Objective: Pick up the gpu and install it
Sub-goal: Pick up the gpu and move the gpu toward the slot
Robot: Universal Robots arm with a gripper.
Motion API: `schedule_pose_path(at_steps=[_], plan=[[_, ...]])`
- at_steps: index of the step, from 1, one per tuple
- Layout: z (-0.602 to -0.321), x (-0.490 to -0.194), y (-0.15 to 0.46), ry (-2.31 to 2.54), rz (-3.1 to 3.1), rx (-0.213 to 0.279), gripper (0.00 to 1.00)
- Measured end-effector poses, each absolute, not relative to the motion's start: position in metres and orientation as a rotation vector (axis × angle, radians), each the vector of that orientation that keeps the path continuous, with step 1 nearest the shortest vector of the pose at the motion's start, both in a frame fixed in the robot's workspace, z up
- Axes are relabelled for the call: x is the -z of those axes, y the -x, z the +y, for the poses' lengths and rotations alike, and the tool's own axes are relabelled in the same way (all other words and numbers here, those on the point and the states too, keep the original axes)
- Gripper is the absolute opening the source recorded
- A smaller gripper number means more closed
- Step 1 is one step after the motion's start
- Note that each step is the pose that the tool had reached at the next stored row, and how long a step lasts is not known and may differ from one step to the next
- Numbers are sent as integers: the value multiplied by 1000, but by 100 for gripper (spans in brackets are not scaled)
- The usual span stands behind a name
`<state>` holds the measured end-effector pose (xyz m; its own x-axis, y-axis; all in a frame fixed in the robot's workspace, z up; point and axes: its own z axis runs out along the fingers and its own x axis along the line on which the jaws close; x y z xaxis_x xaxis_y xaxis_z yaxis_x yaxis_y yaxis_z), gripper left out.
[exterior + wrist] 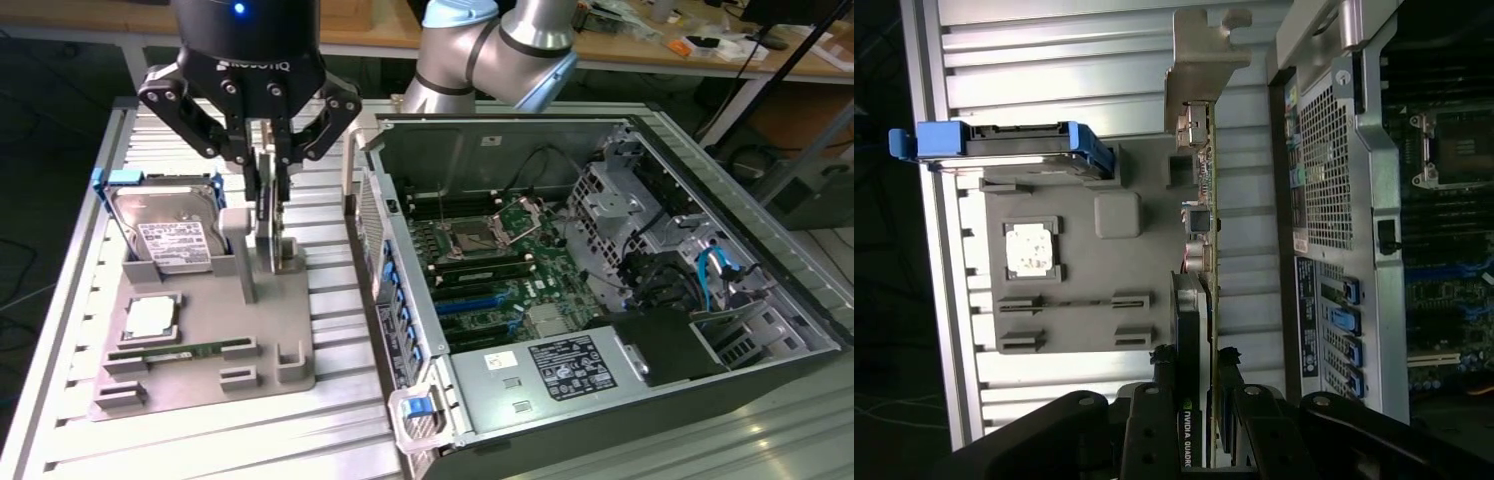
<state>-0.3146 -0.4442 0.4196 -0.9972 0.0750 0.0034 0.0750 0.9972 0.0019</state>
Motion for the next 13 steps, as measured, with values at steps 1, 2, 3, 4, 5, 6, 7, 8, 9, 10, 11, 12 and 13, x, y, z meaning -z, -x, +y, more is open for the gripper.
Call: schedule_pose_path(at_steps=[1,2,3,4,5,6,7,8,9,10,11,12,13], plan=[[-444,-421,315,118,-3136,3,27],[-444,-422,314,118,-3135,3,27],[-444,-422,314,117,-3134,3,27],[-444,-423,313,117,-3132,3,27],[-444,-423,312,118,-3130,3,27],[-444,-423,311,117,-3128,3,27],[-444,-423,309,117,-3126,3,27],[-444,-423,308,117,-3124,2,27],[-444,-423,306,117,-3122,2,27],[-444,-423,304,117,-3119,2,27],[-444,-423,302,117,-3116,2,27],[-444,-423,300,117,-3113,2,27],[-444,-423,298,117,-3110,1,27]])
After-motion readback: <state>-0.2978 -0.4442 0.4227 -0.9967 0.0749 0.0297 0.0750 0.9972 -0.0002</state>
